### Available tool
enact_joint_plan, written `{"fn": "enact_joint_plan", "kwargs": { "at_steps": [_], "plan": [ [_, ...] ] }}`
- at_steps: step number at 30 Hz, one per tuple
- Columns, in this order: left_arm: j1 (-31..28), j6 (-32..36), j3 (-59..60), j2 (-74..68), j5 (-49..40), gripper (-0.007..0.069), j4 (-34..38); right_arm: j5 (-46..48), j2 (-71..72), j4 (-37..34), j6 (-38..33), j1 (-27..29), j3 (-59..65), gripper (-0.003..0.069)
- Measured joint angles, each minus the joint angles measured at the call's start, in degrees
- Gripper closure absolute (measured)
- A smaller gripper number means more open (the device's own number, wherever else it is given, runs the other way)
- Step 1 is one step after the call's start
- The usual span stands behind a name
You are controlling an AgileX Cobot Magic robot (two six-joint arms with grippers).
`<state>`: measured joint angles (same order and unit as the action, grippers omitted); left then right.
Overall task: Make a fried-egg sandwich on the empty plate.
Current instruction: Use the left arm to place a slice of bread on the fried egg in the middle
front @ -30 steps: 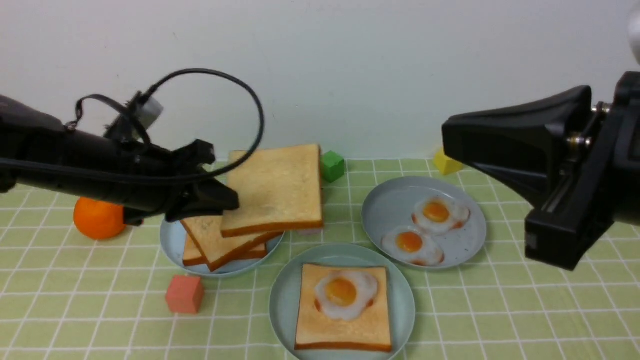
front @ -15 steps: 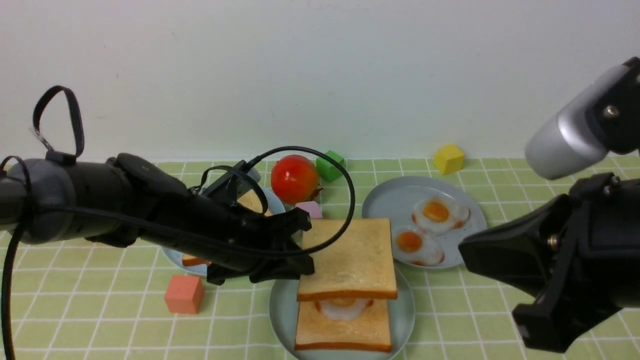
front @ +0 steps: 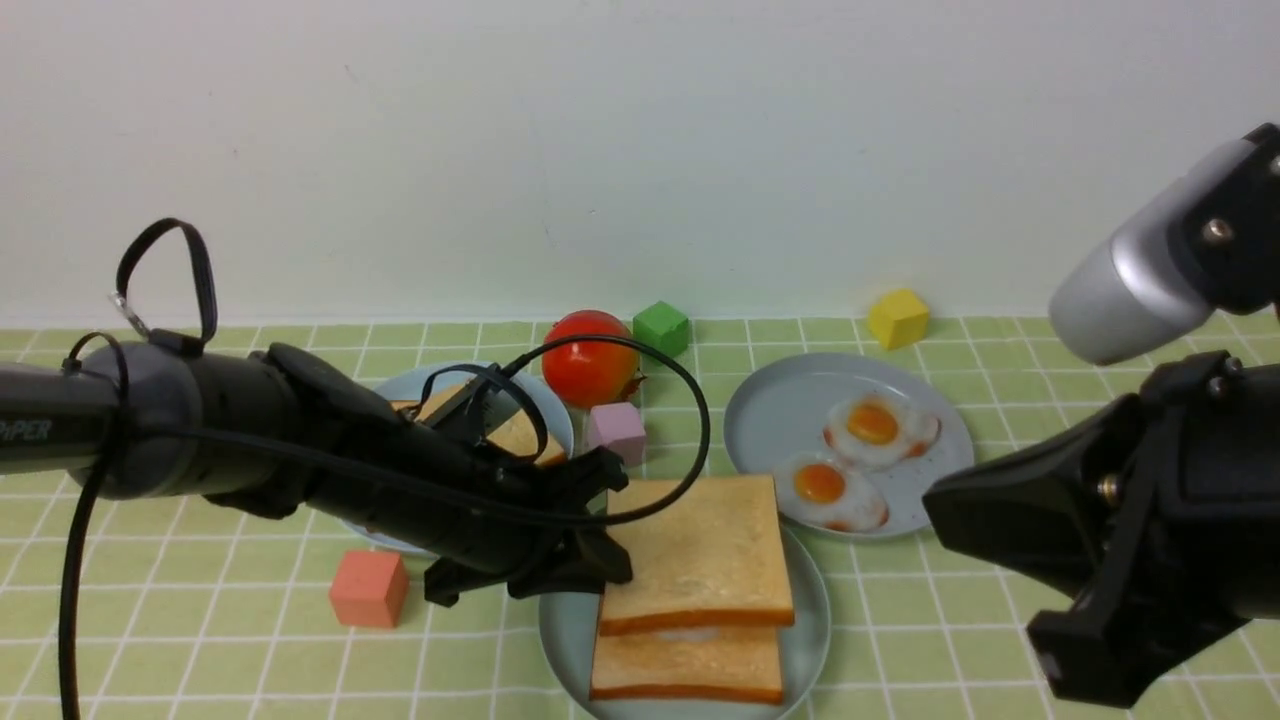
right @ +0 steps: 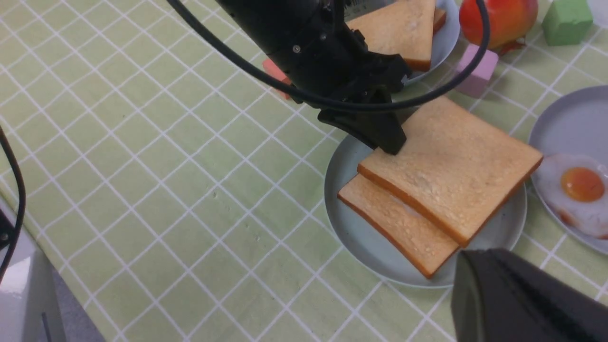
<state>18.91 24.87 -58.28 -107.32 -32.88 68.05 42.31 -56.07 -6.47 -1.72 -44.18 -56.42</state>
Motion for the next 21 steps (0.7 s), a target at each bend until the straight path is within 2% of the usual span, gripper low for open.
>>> {"fn": "enact_joint_plan", "kwargs": {
  "at_steps": [3, 7, 13, 15, 16, 21],
  "plan": [
    [0.0, 0.0, 0.0, 0.0, -0.1, 0.0576, -0.1, 0.0, 0.0, 0.4, 0.0, 0.0, 0.0, 0.0639],
    [0.0, 0.0, 0.0, 0.0, -0.4, 0.0517, -2.2, 0.0, 0.0, 0.7, 0.0, 0.0, 0.0, 0.0635],
    [0.0, -0.2, 0.0, 2.3, -1.9, 0.0316, -4.6, 0.0, 0.0, 5.1, 0.1, 0.0, 0.0, 0.0629],
    [0.0, -0.2, 0.0, 3.6, -2.1, 0.0285, -4.9, 0.0, 0.0, 6.5, 0.2, 0.0, 0.0, 0.0627],
    [0.0, -0.2, 0.0, 5.3, -2.5, 0.0249, -5.6, 0.0, 0.0, 8.3, 1.1, 0.0, 0.0, 0.0625],
    [0.0, -0.2, 0.0, 11.5, -4.8, 0.0218, -8.6, 1.2, 0.1, 12.5, 9.3, 0.0, 0.1, 0.0617]
  ]
}}
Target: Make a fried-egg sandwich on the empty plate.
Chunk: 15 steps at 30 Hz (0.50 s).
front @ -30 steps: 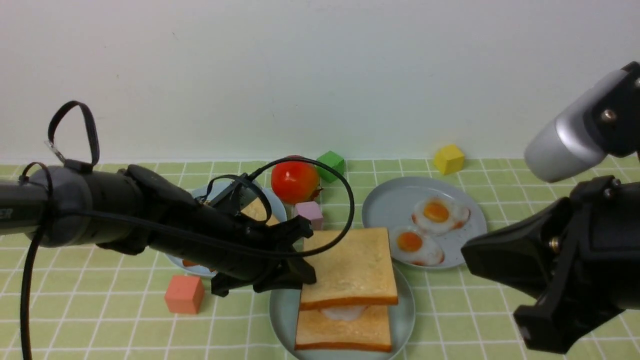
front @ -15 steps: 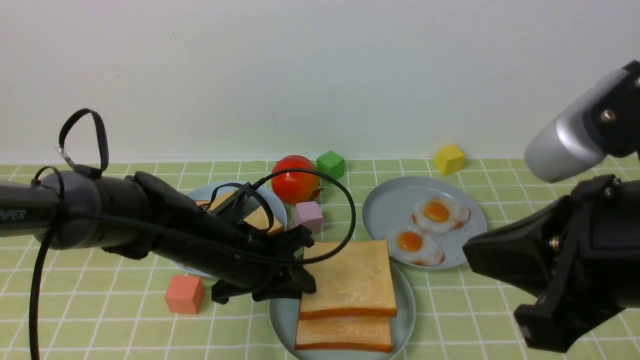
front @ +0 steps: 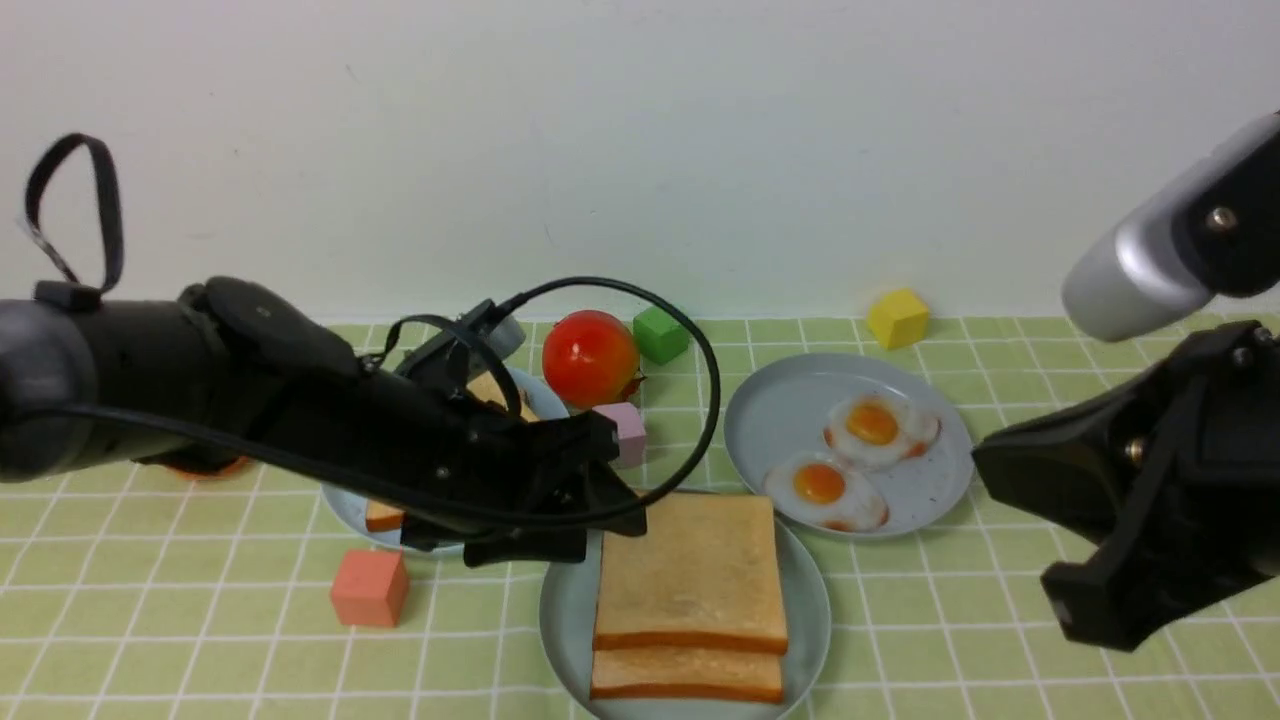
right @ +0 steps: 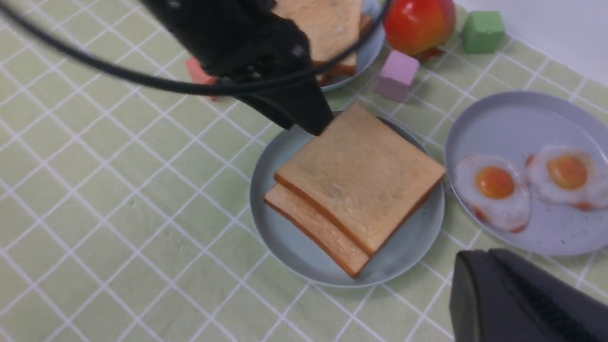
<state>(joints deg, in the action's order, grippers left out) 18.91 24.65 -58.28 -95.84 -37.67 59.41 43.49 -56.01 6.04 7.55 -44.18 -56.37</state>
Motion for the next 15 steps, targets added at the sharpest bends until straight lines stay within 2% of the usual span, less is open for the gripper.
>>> {"fn": "enact_joint_plan", "kwargs": {
  "at_steps": [2, 5, 9, 10, 12, 15],
  "plan": [
    [0.0, -1.0, 0.0, 3.9, -2.2, 0.0218, -2.3, 0.5, 0.6, 1.7, 3.4, 0.0, 0.9, 0.0613],
    [0.0, -3.9, 0.0, 10.4, -5.0, 0.0223, -7.1, -1.7, 2.8, 3.1, 4.8, 0.0, 4.7, 0.061],
    [0.0, -11.5, 0.5, 21.3, -8.6, 0.0264, -15.6, -9.0, 9.4, 3.5, 6.1, -0.1, 11.9, 0.0607],
    [0.0, -15.0, 1.5, 26.6, -10.8, 0.0305, -18.6, -12.4, 12.8, 3.5, 7.4, -0.2, 14.6, 0.0604],
    [0.0, -17.2, 2.7, 30.5, -12.3, 0.0348, -20.4, -14.4, 15.7, 3.5, 8.5, -0.2, 16.3, 0.0602],
    [0.0, -22.5, 7.5, 40.8, -16.2, 0.0494, -23.6, -18.7, 22.8, 3.8, 11.1, -0.2, 19.1, 0.0595]
  ]
}}
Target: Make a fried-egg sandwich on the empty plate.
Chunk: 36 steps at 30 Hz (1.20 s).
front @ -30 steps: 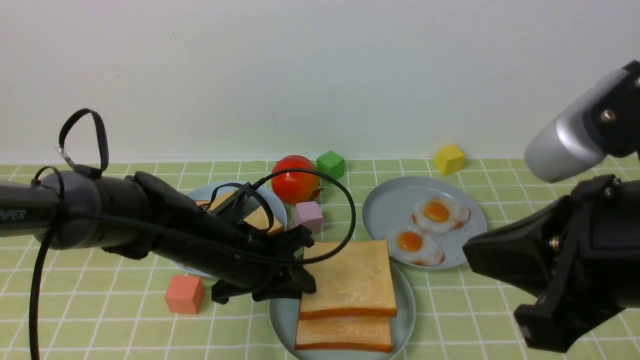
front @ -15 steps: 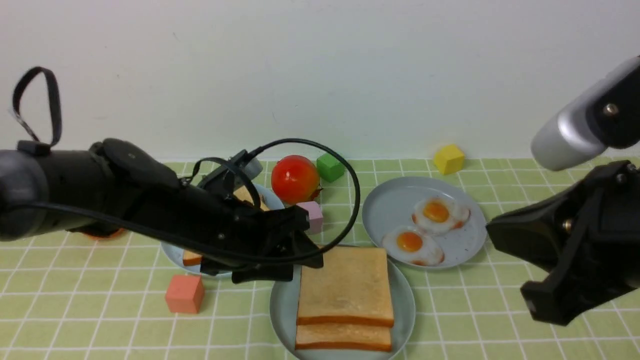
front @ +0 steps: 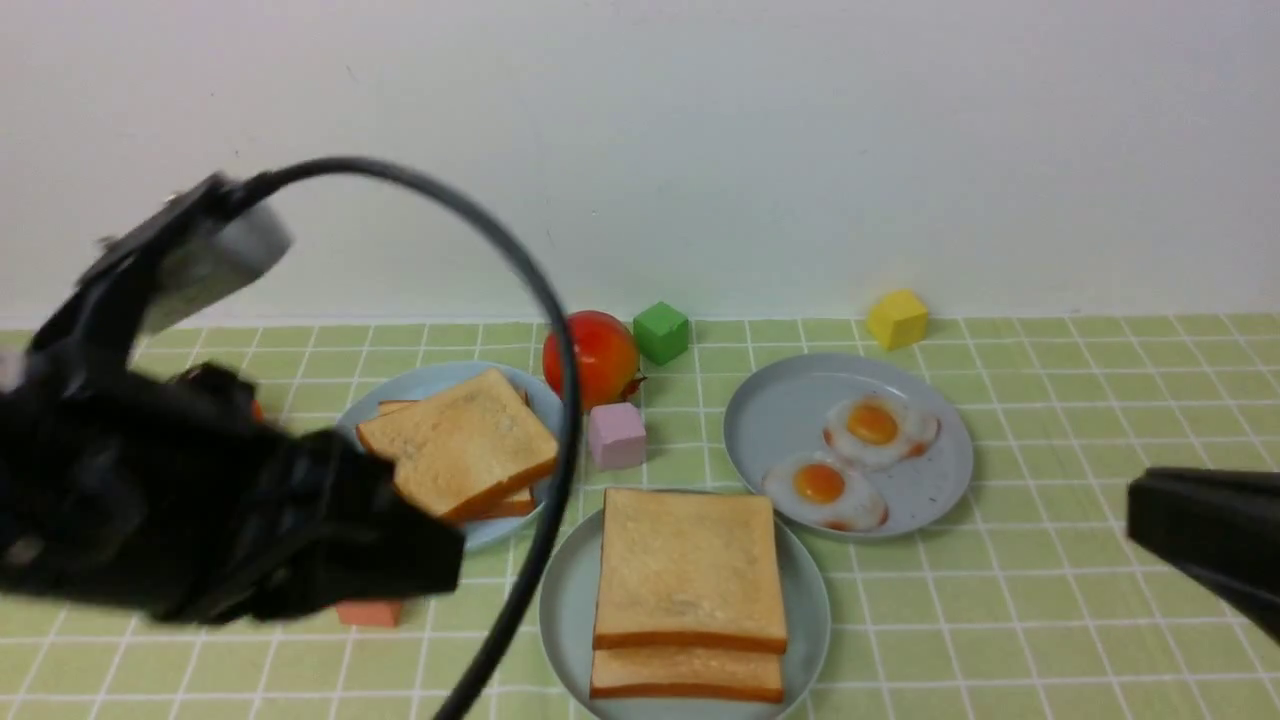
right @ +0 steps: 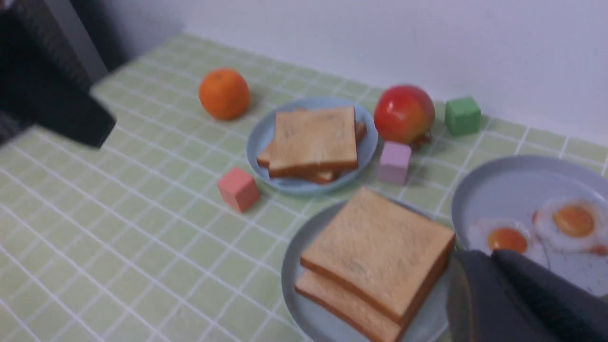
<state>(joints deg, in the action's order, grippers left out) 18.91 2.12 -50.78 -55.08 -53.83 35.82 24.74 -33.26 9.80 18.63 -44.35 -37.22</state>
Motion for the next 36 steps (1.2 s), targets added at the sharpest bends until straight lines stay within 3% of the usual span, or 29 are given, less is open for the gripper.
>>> {"fn": "enact_joint_plan", "kwargs": {
  "at_steps": [3, 4, 8, 16, 36],
  "plan": [
    [0.0, -4.7, 5.5, 8.4, -0.2, 0.0628, -2.4, -1.4, 3.7, 0.0, 0.6, 0.0, 0.6, 0.0592],
    [0.0, -5.7, 7.4, 11.1, 0.1, 0.0638, -3.6, -1.5, 4.5, 0.0, 0.6, 0.0, 0.6, 0.0591],
    [0.0, -9.4, 11.6, 18.6, 0.5, 0.0638, -8.7, -1.9, 7.0, 0.0, 0.7, -0.1, 0.7, 0.0584],
    [0.0, -9.8, 12.1, 22.4, 2.8, 0.0638, -18.2, -1.9, 7.5, 0.0, 0.7, -0.1, 0.7, 0.0575],
    [0.0, -9.8, 12.1, 22.4, 3.0, 0.0638, -19.7, -1.9, 7.4, 0.0, 0.7, -0.1, 0.7, 0.0555]
  ]
}}
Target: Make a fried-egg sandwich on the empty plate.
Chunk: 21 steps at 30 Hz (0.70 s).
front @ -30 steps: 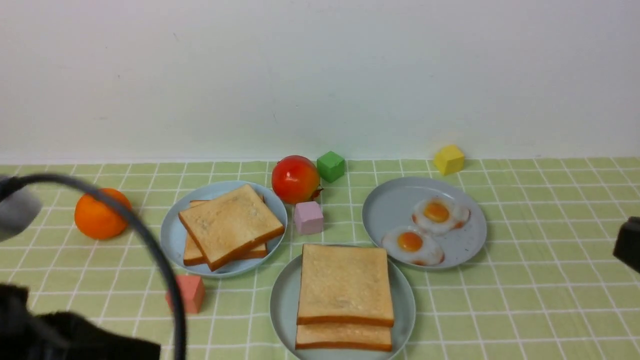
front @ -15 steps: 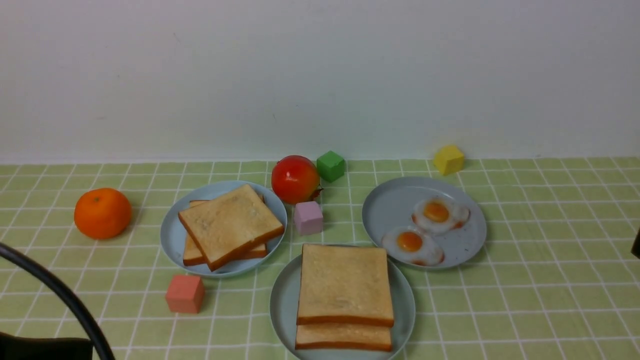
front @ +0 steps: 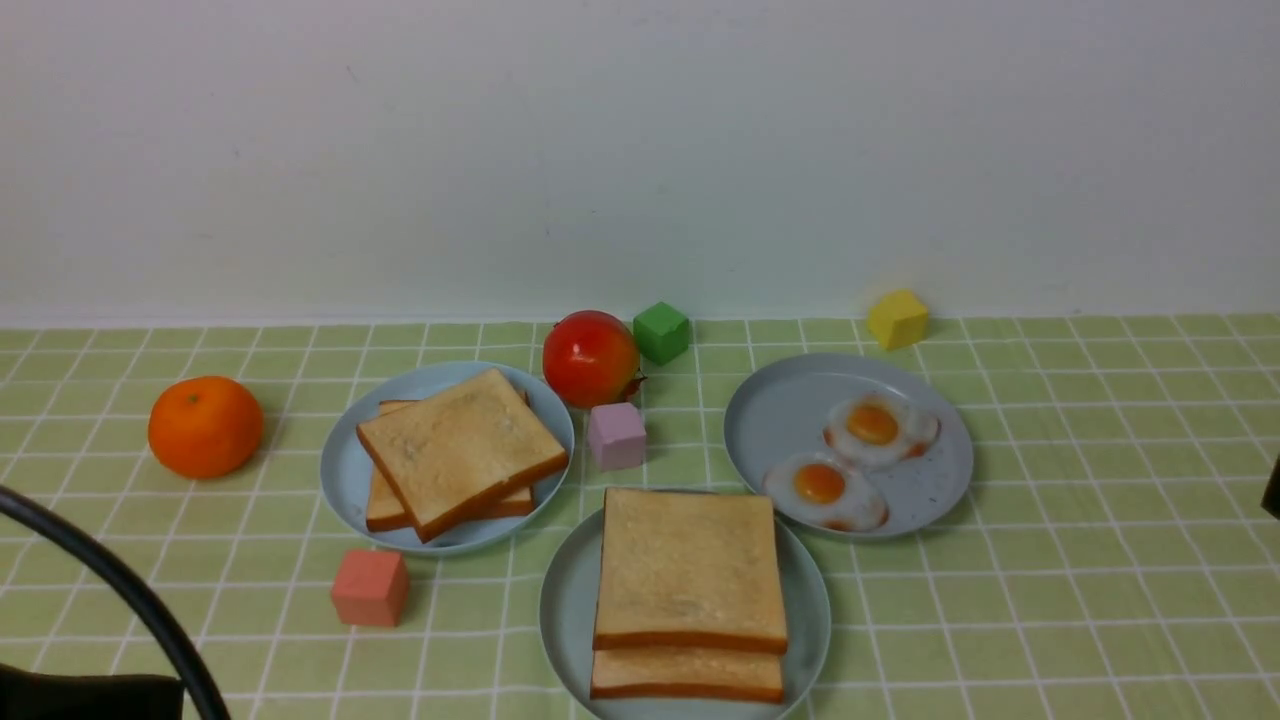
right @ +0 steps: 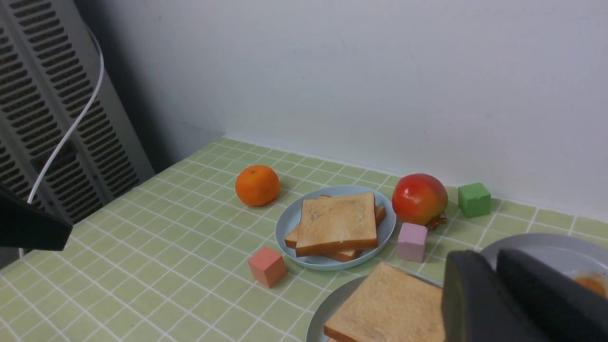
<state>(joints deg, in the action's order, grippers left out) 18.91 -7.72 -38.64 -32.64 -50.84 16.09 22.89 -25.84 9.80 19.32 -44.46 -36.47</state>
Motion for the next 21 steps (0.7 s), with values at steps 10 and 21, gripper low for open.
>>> {"fn": "enact_joint_plan", "kwargs": {
  "at_steps": [10, 21],
  "plan": [
    [-1.9, -4.3, 9.6, 14.5, 7.9, 0.0638, -11.2, -0.1, 0.0, 0.0, 0.0, 0.0, 0.0, 0.0549],
    [-17.2, -10.8, 39.6, 33.3, 24.9, 0.0638, -18.9, -0.1, 0.0, 0.0, 0.0, -0.1, 0.0, 0.0541]
  ]
}}
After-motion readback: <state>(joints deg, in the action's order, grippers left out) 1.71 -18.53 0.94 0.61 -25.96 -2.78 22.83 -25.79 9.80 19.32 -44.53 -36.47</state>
